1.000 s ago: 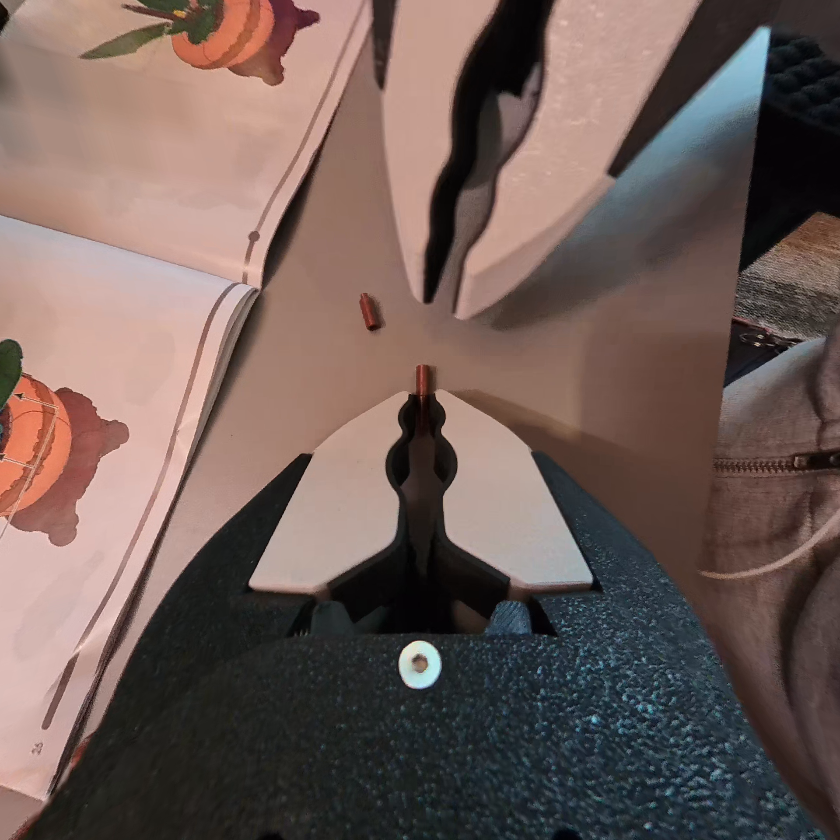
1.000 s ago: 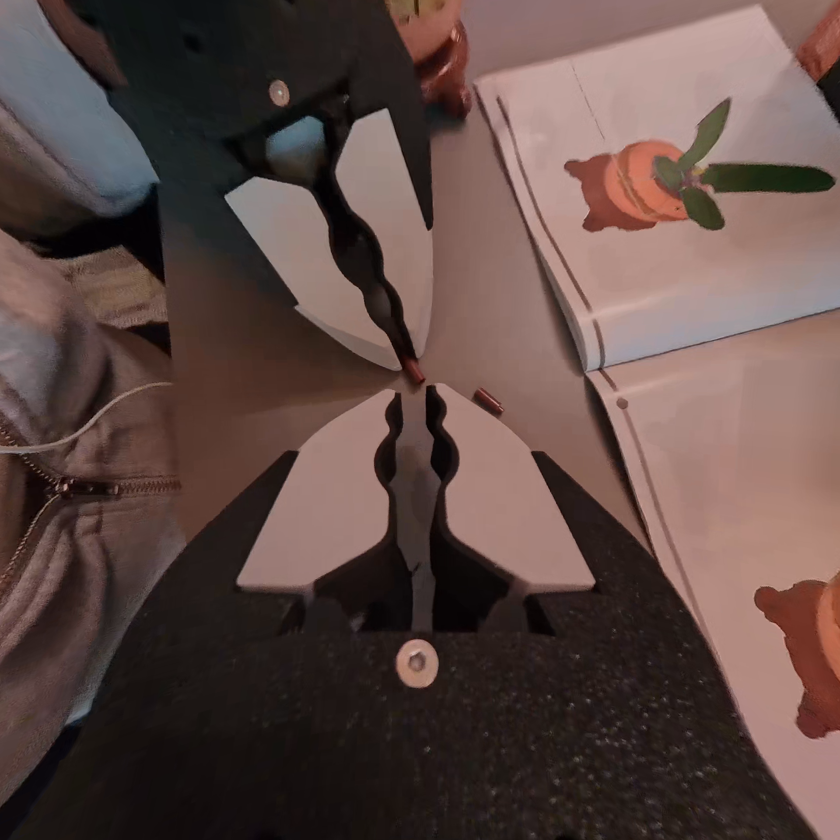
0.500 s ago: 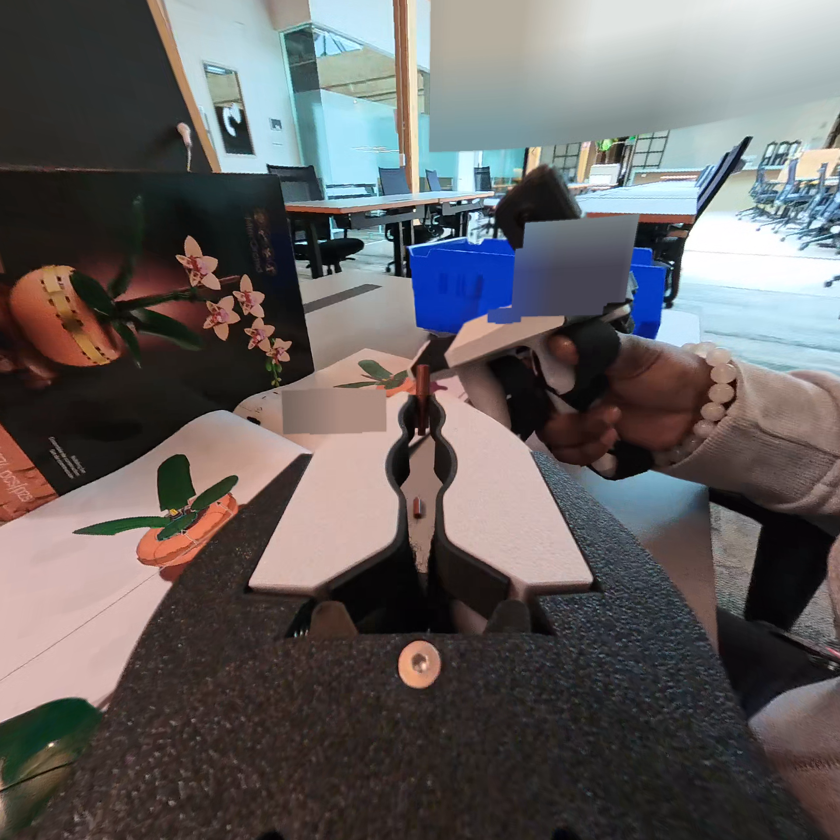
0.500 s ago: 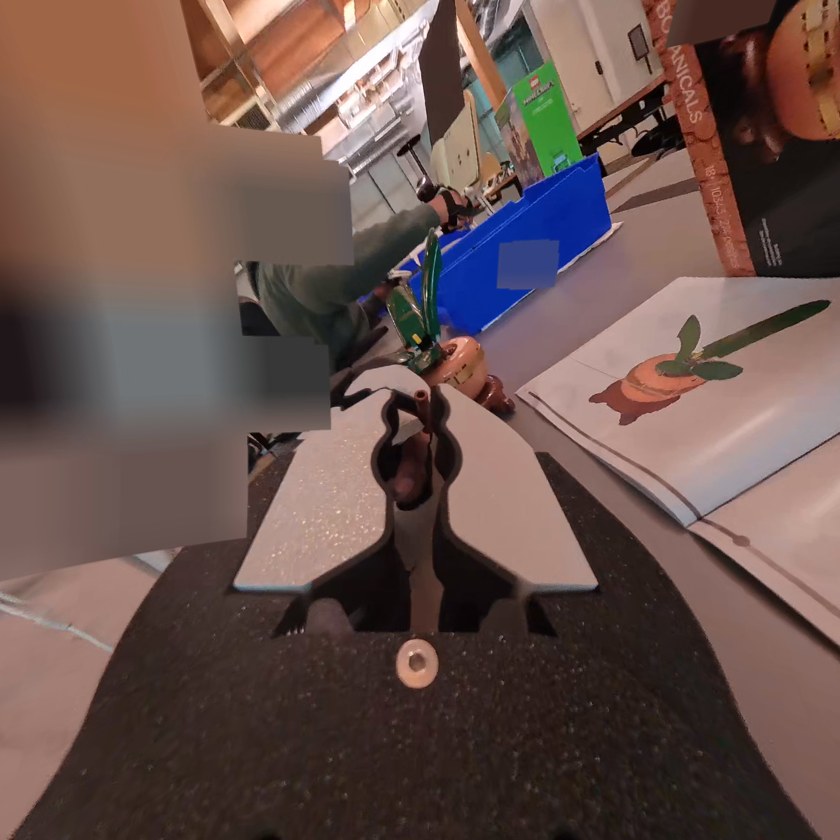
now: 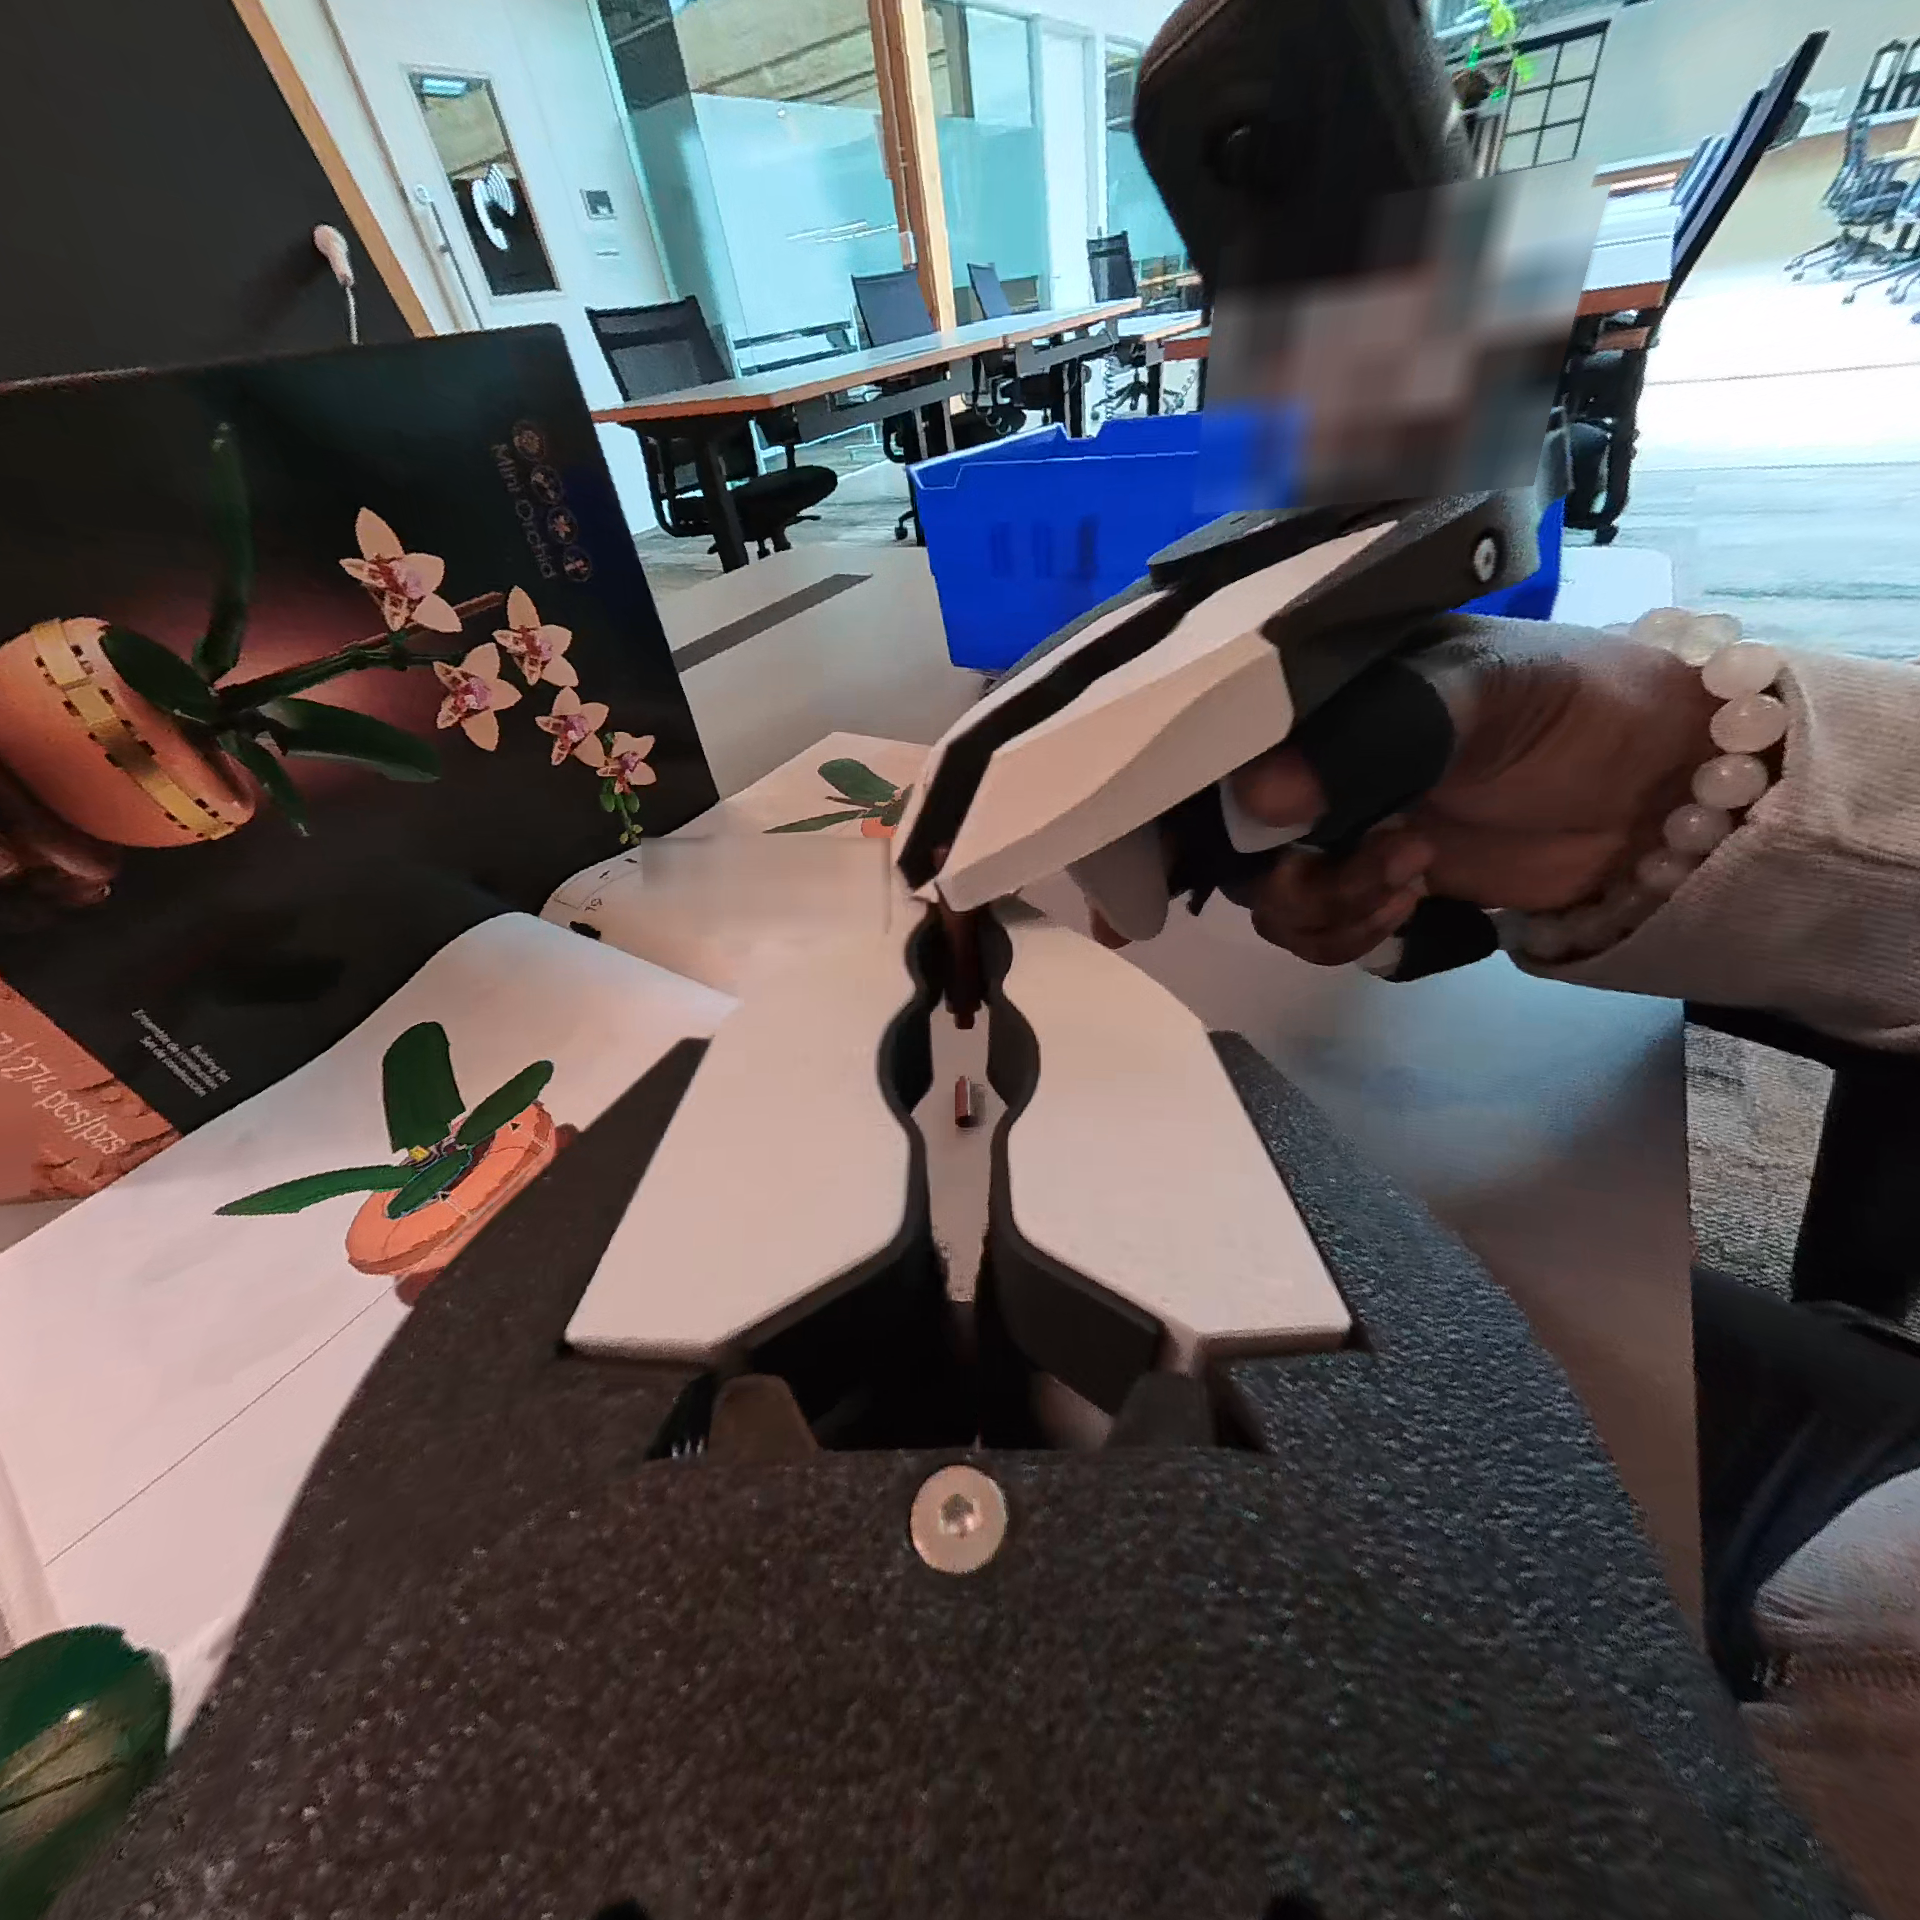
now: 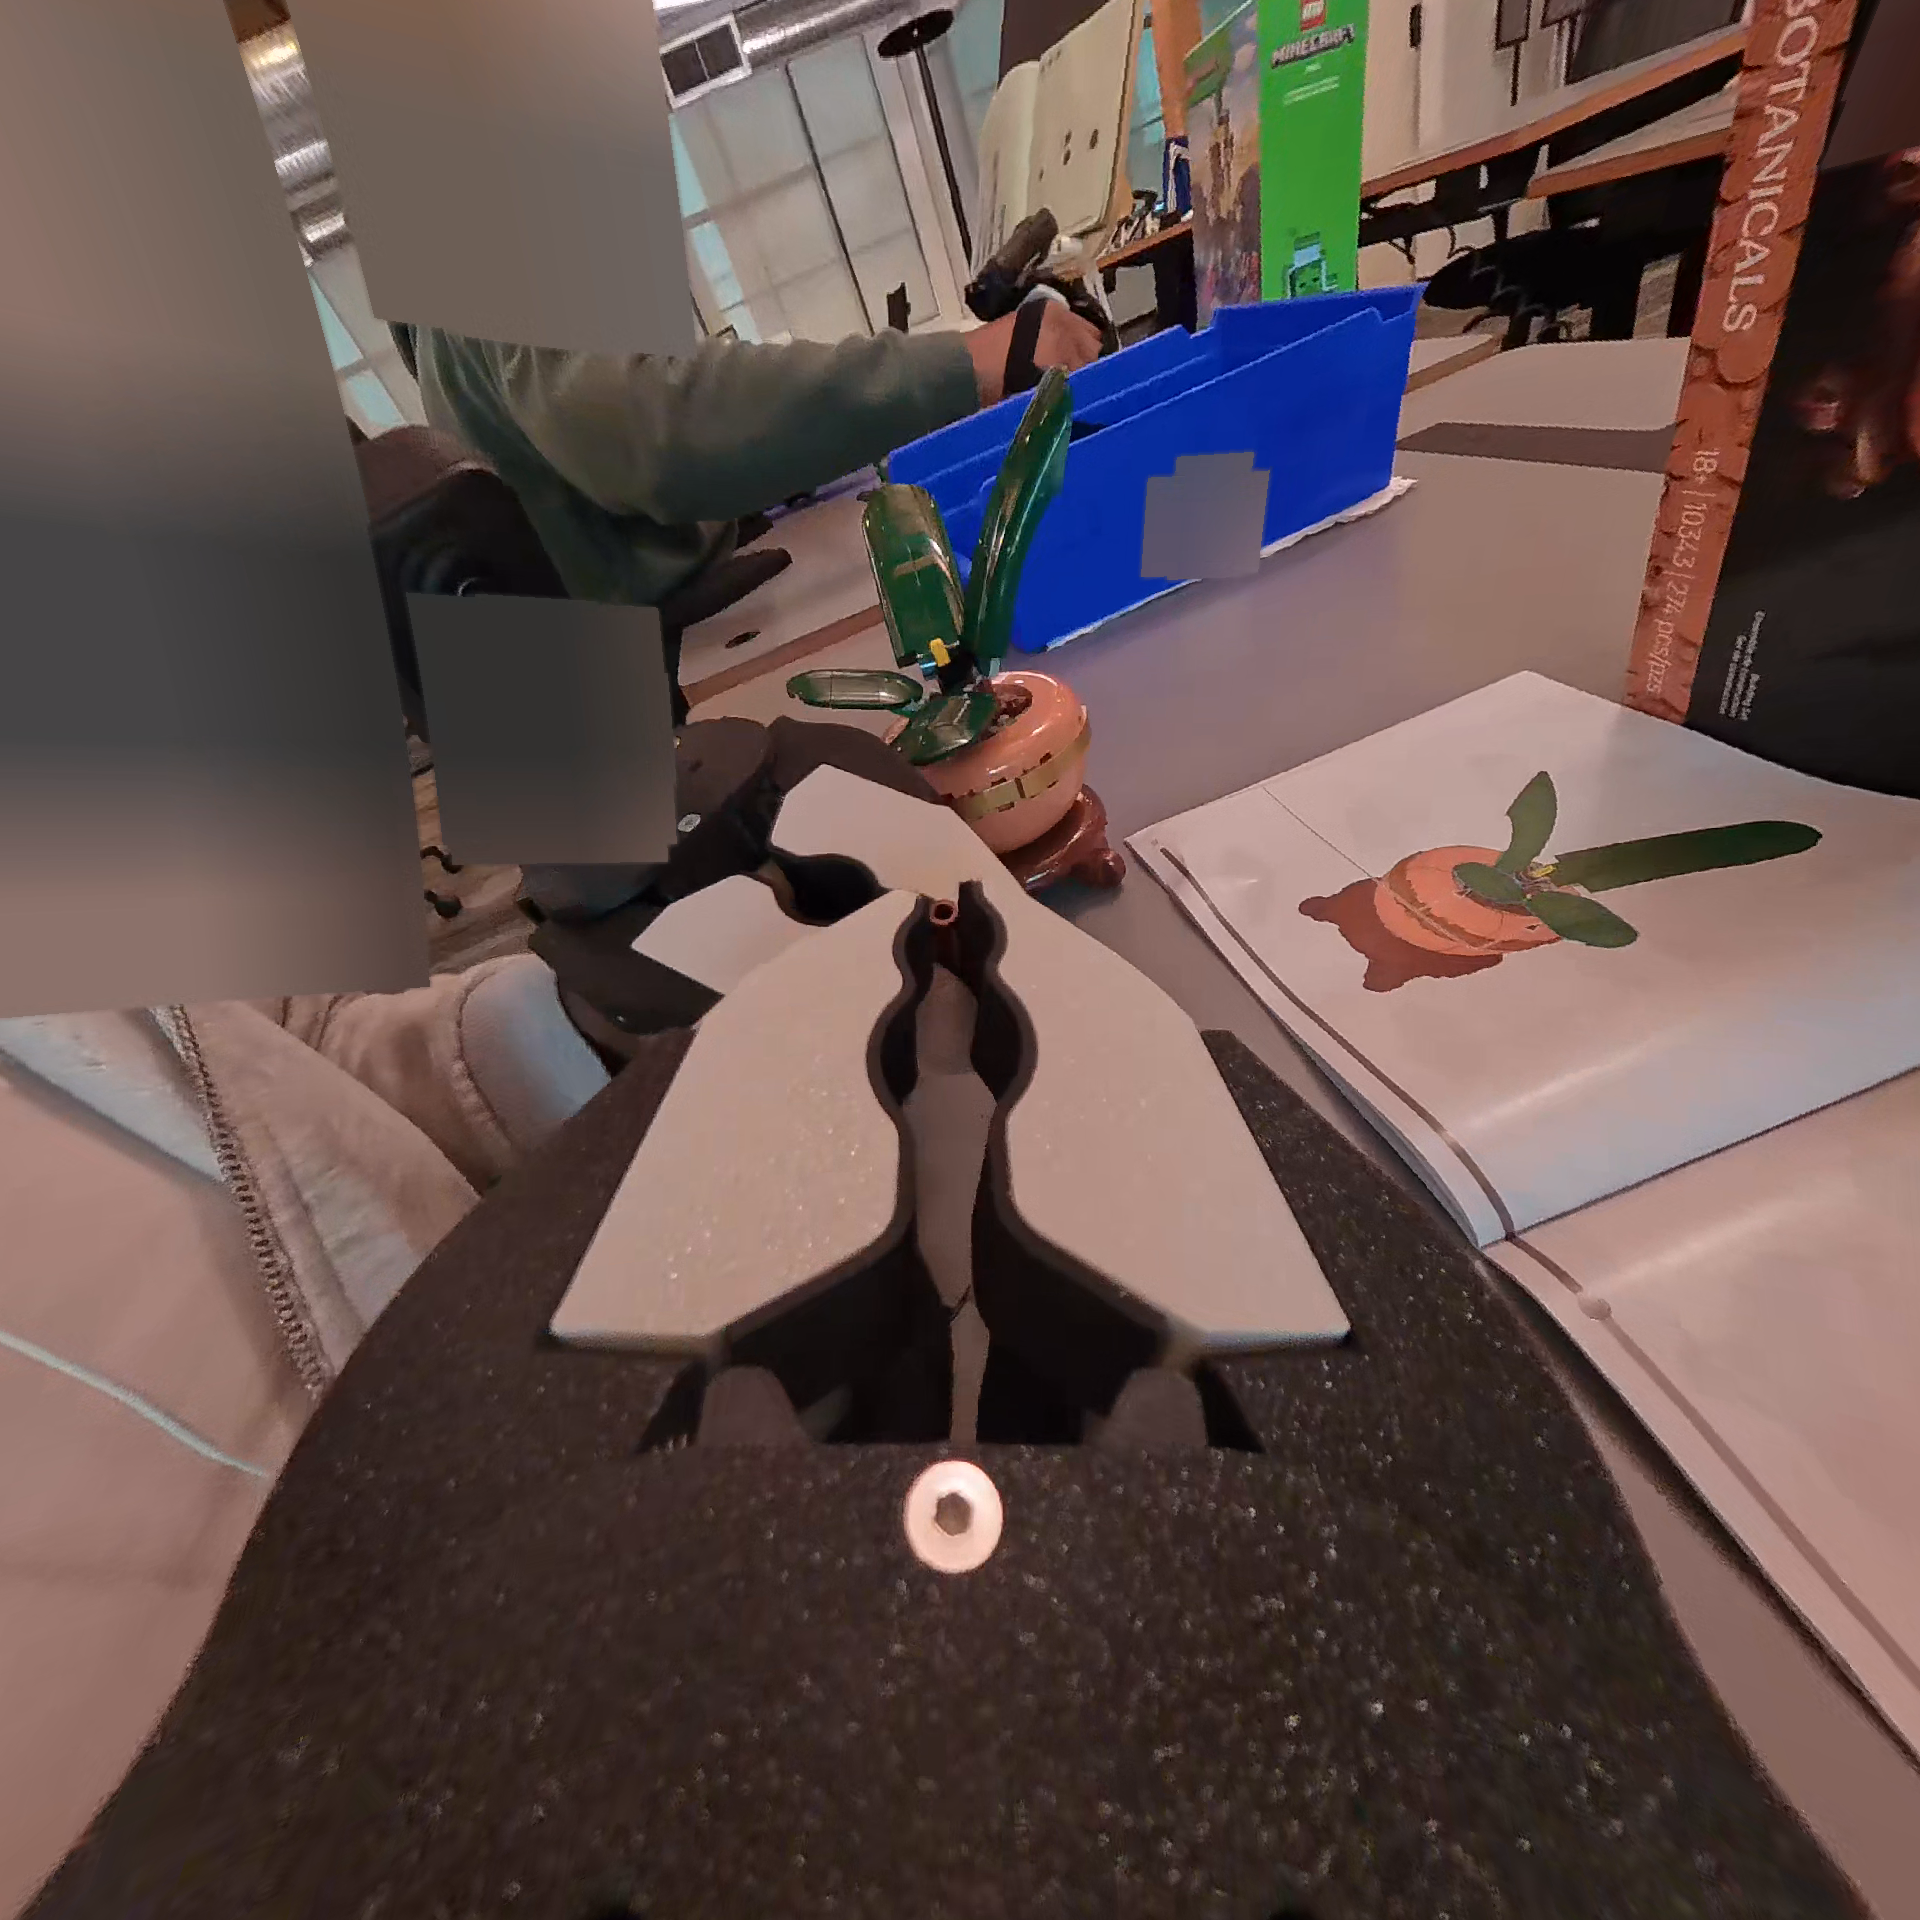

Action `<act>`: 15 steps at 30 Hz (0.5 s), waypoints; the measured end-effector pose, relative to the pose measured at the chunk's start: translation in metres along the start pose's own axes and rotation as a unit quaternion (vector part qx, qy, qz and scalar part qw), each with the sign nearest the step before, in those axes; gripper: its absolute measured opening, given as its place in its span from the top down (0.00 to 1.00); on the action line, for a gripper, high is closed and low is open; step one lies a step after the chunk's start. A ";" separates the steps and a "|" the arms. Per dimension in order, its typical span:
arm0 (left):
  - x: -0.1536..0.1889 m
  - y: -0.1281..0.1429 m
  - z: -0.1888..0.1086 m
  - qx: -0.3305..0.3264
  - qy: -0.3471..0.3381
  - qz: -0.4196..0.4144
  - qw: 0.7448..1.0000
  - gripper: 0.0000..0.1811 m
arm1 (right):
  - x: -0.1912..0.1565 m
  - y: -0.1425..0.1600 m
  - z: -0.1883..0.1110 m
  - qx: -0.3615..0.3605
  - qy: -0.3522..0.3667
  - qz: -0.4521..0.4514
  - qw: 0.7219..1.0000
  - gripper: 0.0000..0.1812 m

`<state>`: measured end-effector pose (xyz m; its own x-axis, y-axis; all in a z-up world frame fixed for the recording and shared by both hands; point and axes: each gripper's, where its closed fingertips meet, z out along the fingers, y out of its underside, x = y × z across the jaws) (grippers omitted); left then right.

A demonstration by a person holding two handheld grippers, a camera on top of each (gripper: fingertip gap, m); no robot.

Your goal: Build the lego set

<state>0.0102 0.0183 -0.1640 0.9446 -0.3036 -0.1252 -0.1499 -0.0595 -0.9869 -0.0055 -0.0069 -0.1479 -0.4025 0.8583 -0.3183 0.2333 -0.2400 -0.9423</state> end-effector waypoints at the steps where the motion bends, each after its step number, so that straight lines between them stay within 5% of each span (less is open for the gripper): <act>1: 0.000 0.001 0.000 -0.002 0.003 -0.005 1.000 0.98 | 0.000 0.001 0.000 -0.006 0.001 -0.007 1.000 0.97; 3: 0.001 0.002 -0.002 0.001 0.015 -0.022 1.000 0.98 | -0.004 0.002 0.000 -0.015 -0.011 -0.032 0.999 0.95; 5: -0.002 0.002 -0.006 0.003 0.016 -0.049 0.999 0.98 | -0.005 -0.003 -0.009 -0.030 -0.028 -0.063 0.997 0.79; 7: -0.007 0.004 -0.014 -0.004 0.015 -0.070 0.997 0.98 | 0.006 0.003 -0.025 -0.099 -0.028 -0.135 0.986 0.78; 11: -0.015 0.011 -0.033 -0.033 0.007 -0.086 0.996 0.98 | 0.050 0.047 -0.044 -0.343 -0.026 -0.311 0.886 0.89; 15: -0.013 0.013 -0.040 -0.042 0.009 -0.077 0.996 0.98 | 0.067 0.071 -0.029 -0.475 -0.087 -0.370 0.794 0.94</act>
<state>-0.0158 -0.0161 -0.1708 0.9530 -0.3016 0.0297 -0.0280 -0.1852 -0.9823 0.0098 0.0465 -0.2329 -0.8370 0.5099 0.1984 0.4052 0.8213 -0.4015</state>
